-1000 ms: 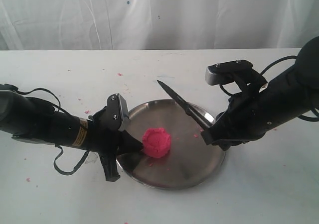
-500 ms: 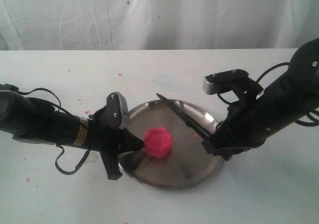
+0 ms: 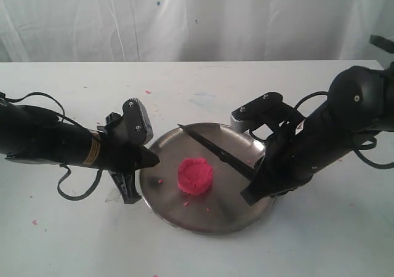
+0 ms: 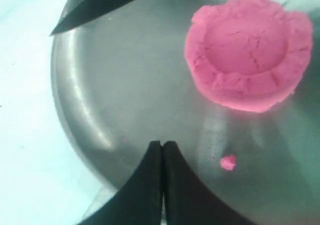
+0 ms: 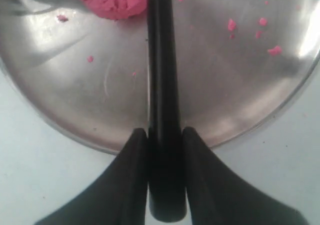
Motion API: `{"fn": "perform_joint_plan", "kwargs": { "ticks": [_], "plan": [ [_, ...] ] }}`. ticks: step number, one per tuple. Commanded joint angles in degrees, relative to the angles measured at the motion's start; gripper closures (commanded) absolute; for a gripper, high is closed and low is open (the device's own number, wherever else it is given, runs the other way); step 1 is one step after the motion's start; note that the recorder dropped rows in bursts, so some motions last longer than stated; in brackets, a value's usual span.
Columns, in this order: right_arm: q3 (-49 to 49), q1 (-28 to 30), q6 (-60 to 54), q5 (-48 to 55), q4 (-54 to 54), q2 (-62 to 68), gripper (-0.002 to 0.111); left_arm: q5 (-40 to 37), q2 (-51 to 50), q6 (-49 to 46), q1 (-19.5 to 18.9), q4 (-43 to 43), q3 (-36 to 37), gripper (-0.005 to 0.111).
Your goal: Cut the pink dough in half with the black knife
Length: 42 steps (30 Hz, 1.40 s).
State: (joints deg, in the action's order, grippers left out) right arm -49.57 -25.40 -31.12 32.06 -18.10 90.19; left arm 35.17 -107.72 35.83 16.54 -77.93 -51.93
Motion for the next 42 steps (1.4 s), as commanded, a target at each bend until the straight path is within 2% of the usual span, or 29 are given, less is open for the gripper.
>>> {"fn": "perform_joint_plan", "kwargs": {
  "ticks": [1, 4, 7, 15, 25, 33, 42],
  "plan": [
    [-0.3, -0.4, 0.1, -1.0, 0.2, 0.8, 0.108, -0.4, 3.2, 1.7, 0.1, -0.1, -0.2, 0.107],
    [-0.3, -0.4, -1.6, 0.0, 0.3, 1.5, 0.108, 1.2, 5.3, 1.7, 0.1, -0.1, -0.2, 0.107],
    [-0.3, -0.4, -7.8, 0.7, 0.3, 2.8, 0.108, 3.3, 5.9, 2.4, 0.1, -0.1, -0.2, 0.107],
    [-0.2, -0.4, -8.3, 1.9, 0.3, 3.6, 0.108, 13.4, 4.9, 5.5, 0.1, 0.0, -0.2, 0.107],
    [0.1, -0.4, -4.9, -4.5, 0.1, 2.5, 0.108, 10.6, 4.9, 5.5, 0.1, 1.1, -0.2, 0.107],
    [0.3, -3.2, -4.8, 2.4, 0.1, -0.2, 0.108, 10.3, 4.9, 5.6, 0.1, 1.1, -0.2, 0.107],
    [1.7, -3.9, -4.6, -1.8, 0.4, 0.2, 0.108, 10.3, 4.9, 8.1, 0.1, 0.6, 0.0, 0.107]
  ]
}}
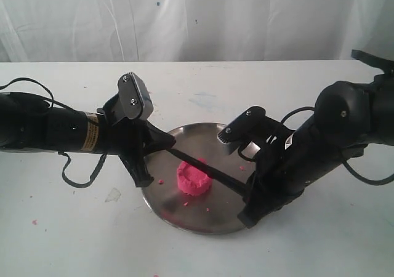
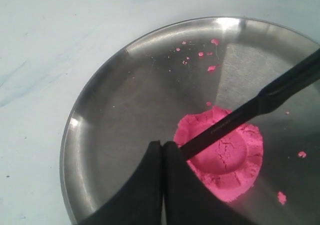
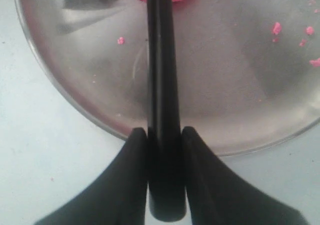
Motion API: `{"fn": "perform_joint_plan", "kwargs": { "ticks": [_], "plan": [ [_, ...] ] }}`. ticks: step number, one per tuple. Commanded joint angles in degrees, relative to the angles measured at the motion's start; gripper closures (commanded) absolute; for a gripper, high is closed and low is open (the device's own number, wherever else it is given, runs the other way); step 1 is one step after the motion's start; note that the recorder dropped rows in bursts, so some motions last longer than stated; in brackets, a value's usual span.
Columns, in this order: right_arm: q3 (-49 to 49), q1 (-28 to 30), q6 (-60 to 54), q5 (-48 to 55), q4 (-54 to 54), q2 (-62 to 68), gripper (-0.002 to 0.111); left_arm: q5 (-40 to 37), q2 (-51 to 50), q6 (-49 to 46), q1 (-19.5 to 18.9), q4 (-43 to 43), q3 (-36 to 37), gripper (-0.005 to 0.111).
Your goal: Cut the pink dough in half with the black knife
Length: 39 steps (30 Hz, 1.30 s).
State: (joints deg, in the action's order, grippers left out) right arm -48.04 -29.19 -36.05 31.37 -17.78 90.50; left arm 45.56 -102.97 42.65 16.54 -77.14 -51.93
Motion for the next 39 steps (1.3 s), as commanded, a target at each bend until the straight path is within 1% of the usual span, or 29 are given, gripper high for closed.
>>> {"fn": "perform_joint_plan", "kwargs": {
  "ticks": [1, 6, 10, 16, 20, 26, 39],
  "plan": [
    [0.2, -0.1, 0.3, -1.3, 0.4, -0.1, 0.108, -0.1, 0.2, 1.3, 0.1, -0.1, 0.0, 0.107],
    [0.2, -0.1, 0.3, -0.7, 2.3, 0.7, 0.108, -0.1, -0.1, 1.3, 0.1, 0.0, 0.0, 0.107],
    [0.2, -0.1, 0.3, -0.1, 2.4, 1.6, 0.108, -0.1, -2.8, 1.1, 0.1, 1.3, 0.0, 0.107],
    [0.2, -0.1, 0.3, -0.2, 3.2, 2.2, 0.108, 3.2, -3.8, -0.9, 0.1, 3.4, -0.2, 0.107],
    [0.2, -0.1, 0.3, -0.4, 3.2, 2.7, 0.108, 3.2, -4.4, -0.9, 0.1, 3.6, -0.2, 0.107],
    [0.2, -0.1, 0.3, -0.7, 3.0, 3.4, 0.108, 0.9, -6.1, -1.0, 0.1, 3.7, -0.2, 0.107],
    [0.2, -0.1, 0.3, -0.7, 2.8, 3.4, 0.108, 0.5, -6.4, -2.3, 0.1, 3.9, -0.2, 0.107]
  ]
}}
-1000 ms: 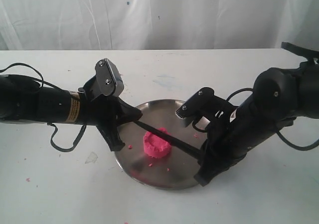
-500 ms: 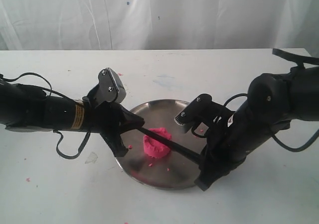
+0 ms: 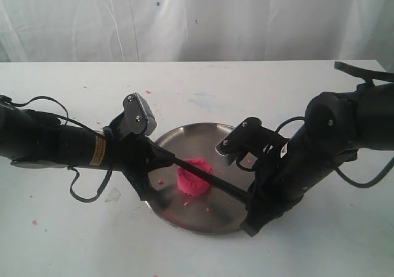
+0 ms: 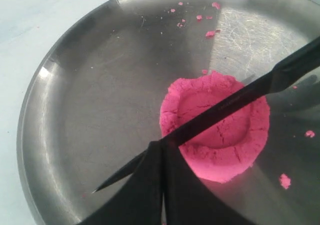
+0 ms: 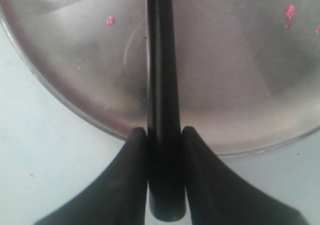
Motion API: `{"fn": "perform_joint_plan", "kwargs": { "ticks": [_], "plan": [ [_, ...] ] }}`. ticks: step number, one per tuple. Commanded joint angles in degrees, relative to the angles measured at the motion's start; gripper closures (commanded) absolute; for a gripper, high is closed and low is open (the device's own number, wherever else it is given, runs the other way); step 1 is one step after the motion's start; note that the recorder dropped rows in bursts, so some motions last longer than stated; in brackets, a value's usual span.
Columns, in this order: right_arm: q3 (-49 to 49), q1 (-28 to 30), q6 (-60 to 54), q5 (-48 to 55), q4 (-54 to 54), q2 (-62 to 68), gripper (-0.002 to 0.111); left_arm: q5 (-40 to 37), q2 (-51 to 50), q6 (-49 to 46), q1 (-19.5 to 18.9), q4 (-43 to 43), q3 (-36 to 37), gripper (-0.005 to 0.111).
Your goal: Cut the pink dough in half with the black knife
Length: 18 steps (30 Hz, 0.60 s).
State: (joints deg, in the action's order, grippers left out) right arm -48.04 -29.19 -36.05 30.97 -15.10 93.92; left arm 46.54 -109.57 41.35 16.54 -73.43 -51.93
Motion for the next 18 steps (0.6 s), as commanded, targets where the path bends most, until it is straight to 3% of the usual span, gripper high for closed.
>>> {"fn": "perform_joint_plan", "kwargs": {
  "ticks": [1, 7, 14, 18],
  "plan": [
    [0.2, -0.1, 0.3, -0.3, 0.1, 0.0, 0.108, 0.2, 0.2, -2.5, 0.1, 1.4, -0.2, 0.107],
    [0.2, -0.1, 0.3, 0.5, -0.2, 0.0, 0.108, 6.6, 0.6, -8.7, 0.1, 13.5, -0.2, 0.107],
    [0.2, -0.1, 0.3, 0.2, -0.2, 0.0, 0.108, -5.6, -0.8, -8.7, 0.1, 13.0, -0.2, 0.107],
    [0.2, -0.1, 0.3, 0.2, -0.4, 0.0, 0.108, -6.7, -2.5, -8.7, 0.1, 11.1, -0.2, 0.107]
  ]
}}
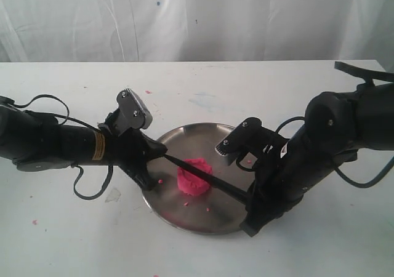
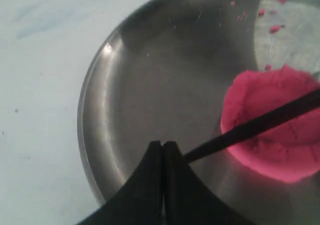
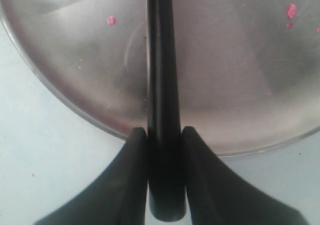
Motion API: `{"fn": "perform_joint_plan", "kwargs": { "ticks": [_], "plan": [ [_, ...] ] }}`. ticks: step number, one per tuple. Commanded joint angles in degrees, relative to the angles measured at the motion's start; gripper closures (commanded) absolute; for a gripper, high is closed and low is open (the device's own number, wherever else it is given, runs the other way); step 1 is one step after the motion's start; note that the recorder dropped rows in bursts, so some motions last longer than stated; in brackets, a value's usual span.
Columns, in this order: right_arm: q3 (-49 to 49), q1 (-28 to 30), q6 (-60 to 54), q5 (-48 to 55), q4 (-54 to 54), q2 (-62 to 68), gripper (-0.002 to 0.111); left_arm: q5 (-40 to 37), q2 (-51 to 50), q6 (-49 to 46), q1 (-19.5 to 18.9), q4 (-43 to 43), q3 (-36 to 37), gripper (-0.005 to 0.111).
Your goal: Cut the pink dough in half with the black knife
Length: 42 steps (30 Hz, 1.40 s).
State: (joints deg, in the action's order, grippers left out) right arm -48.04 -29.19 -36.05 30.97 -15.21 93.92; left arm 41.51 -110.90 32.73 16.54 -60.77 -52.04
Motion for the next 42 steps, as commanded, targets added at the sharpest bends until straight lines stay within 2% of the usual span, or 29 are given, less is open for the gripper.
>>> {"fn": "perform_joint_plan", "kwargs": {
  "ticks": [1, 7, 14, 18, 21, 27, 33, 42],
  "plan": [
    [0.2, -0.1, 0.3, 0.2, -0.3, 0.0, 0.108, -1.2, -1.3, -0.1, 0.1, -1.7, 0.0, 0.107],
    [0.2, -0.1, 0.3, 0.2, -0.3, 0.0, 0.108, -0.7, -1.9, -1.3, 0.1, -1.8, 0.0, 0.107],
    [0.2, -0.1, 0.3, 0.1, -0.7, 0.0, 0.108, -8.9, 1.4, -4.7, 0.1, 1.5, 0.0, 0.107],
    [0.2, -0.1, 0.3, 0.1, -0.8, 0.0, 0.108, -8.8, 4.1, -5.8, 0.1, 1.6, 0.0, 0.107],
    [0.2, -0.1, 0.3, 0.1, -1.0, 0.0, 0.108, -5.0, 5.2, -5.3, 0.1, 1.5, 0.1, 0.107],
    [0.2, -0.1, 0.3, 0.1, -1.0, 0.0, 0.108, 8.7, 3.0, -2.7, 0.2, -1.4, 0.0, 0.107],
    [0.2, -0.1, 0.3, 0.1, -1.1, 0.3, 0.108, 5.1, 0.1, -3.0, 0.2, 1.2, 0.0, 0.107],
    [0.2, -0.1, 0.3, 0.1, -1.2, 0.6, 0.108, 8.2, -3.4, -3.1, 0.2, 1.2, 0.0, 0.107]
  ]
}}
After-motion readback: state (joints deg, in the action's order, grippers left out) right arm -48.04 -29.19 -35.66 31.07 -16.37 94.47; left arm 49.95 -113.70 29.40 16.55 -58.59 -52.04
